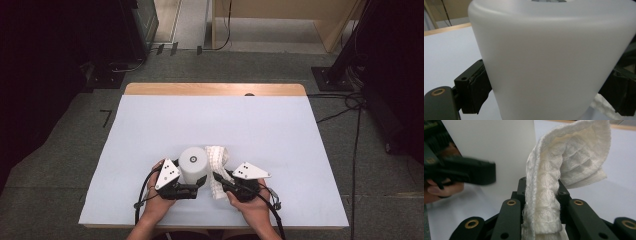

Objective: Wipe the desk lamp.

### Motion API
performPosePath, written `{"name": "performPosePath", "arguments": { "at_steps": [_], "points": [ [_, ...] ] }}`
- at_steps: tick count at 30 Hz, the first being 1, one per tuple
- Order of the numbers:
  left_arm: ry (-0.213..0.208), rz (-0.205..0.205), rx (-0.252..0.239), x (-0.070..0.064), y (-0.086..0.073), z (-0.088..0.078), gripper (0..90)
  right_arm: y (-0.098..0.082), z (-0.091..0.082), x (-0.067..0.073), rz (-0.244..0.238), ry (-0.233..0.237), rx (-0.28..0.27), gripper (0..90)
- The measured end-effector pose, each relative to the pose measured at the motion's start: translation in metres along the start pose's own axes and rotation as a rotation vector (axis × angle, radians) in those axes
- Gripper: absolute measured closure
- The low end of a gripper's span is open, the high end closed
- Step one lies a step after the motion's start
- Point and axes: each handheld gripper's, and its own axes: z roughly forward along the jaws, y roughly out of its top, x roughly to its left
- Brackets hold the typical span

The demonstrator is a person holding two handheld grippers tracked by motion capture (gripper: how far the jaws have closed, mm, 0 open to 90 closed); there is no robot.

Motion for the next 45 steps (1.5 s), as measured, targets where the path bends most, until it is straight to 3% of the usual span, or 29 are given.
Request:
{"name": "performPosePath", "arguments": {
  "at_steps": [5,10,22,34,40,44,45],
  "points": [
    [-0.004,0.021,0.029,-0.004,-0.002,0.005,8.3,0.012,-0.016,0.002,-0.019,0.009,-0.099,73.5],
    [-0.003,0.022,0.031,-0.003,-0.002,0.005,8.4,0.016,-0.021,0.006,-0.035,0.0,-0.128,73.6],
    [0.016,0.029,0.003,0.0,0.001,0.0,8.3,-0.005,0.003,0.001,-0.008,-0.024,0.011,73.5],
    [0.055,0.063,0.052,0.003,-0.013,0.011,8.3,-0.003,-0.001,-0.005,0.007,-0.054,-0.009,73.4],
    [0.066,0.033,0.039,0.003,-0.017,0.01,7.9,-0.004,-0.002,-0.006,0.007,-0.053,-0.009,73.4],
    [0.102,0.018,0.047,-0.003,-0.016,0.01,1.2,-0.004,-0.002,-0.007,0.011,-0.057,-0.011,73.4],
    [0.135,0.012,0.047,-0.008,-0.014,0.012,0.0,-0.004,-0.002,-0.008,0.012,-0.059,-0.01,73.4]
  ]
}}
